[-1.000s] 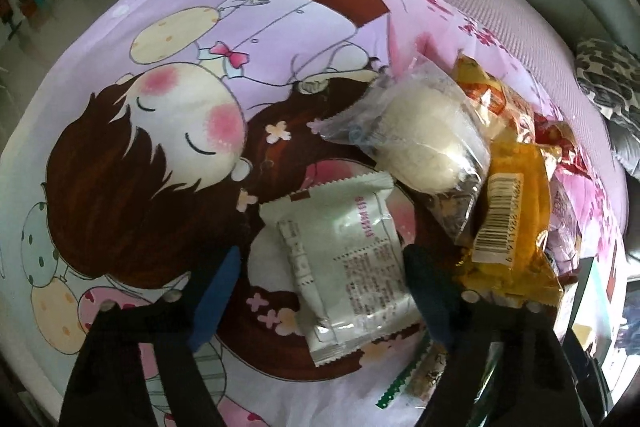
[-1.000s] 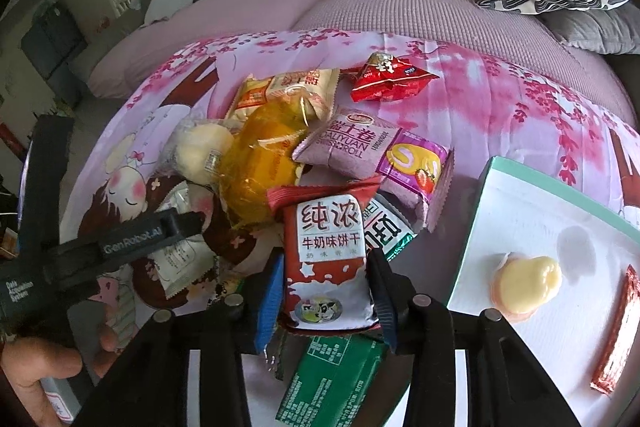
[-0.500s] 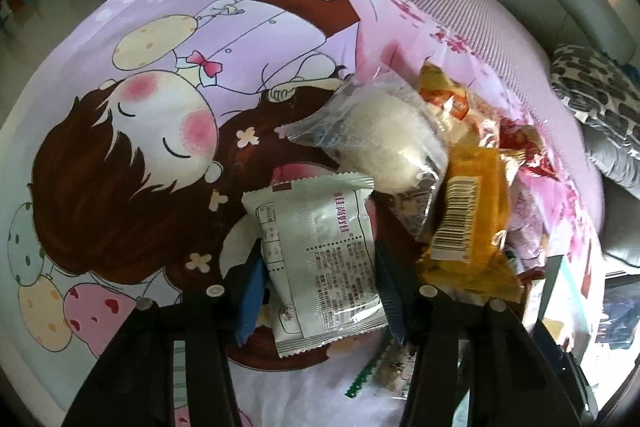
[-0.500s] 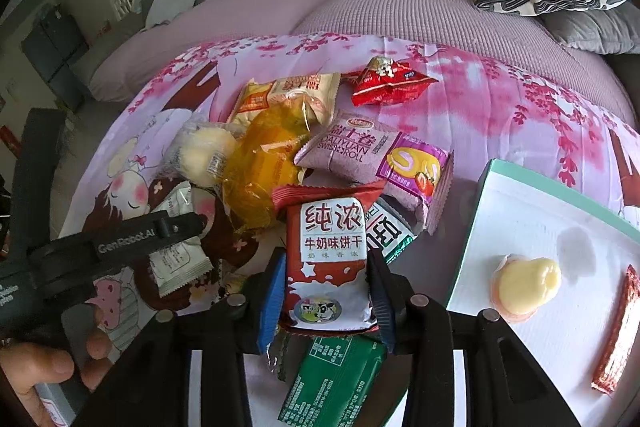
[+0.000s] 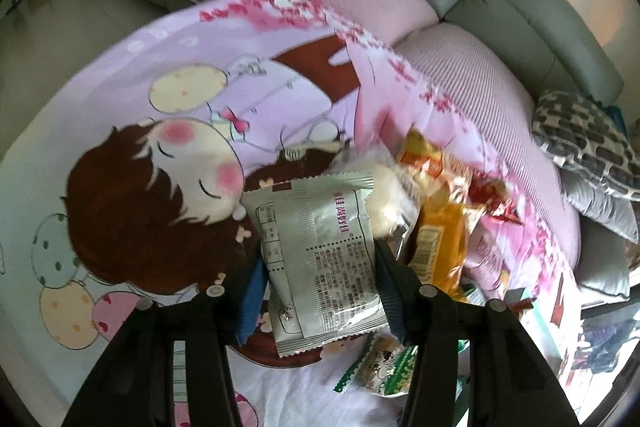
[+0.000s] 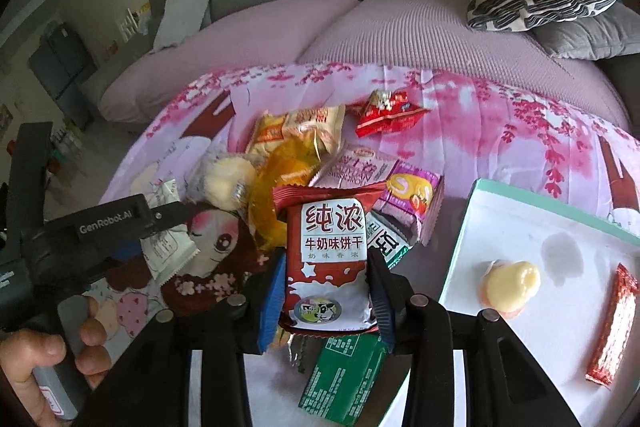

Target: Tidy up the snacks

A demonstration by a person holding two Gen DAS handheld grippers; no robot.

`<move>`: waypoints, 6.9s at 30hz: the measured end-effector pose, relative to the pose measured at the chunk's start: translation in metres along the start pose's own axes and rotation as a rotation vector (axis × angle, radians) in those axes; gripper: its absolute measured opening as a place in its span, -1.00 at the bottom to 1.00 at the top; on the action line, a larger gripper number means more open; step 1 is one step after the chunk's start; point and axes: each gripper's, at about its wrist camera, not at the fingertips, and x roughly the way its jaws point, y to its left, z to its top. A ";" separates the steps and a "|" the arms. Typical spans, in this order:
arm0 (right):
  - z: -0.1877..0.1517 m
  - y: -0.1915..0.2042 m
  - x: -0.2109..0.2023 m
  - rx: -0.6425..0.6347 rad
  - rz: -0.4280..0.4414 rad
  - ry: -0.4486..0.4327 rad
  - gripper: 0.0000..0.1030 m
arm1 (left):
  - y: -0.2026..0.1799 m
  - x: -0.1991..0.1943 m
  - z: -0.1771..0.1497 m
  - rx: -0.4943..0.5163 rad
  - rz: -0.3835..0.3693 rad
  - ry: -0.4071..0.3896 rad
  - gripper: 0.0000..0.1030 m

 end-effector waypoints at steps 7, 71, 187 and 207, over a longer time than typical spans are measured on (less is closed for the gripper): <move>0.003 -0.003 -0.020 0.025 0.005 -0.034 -0.18 | -0.007 -0.027 0.006 0.002 -0.022 -0.077 0.02; -0.070 -0.200 -0.064 0.580 -0.304 0.038 -0.17 | -0.212 0.023 -0.176 0.751 -0.174 0.256 0.03; -0.041 -0.079 -0.017 0.292 -0.122 0.122 1.00 | -0.090 0.063 -0.060 0.540 0.112 0.213 1.00; -0.040 -0.068 -0.023 0.283 -0.030 0.079 1.00 | -0.065 0.072 -0.043 0.417 0.167 0.188 1.00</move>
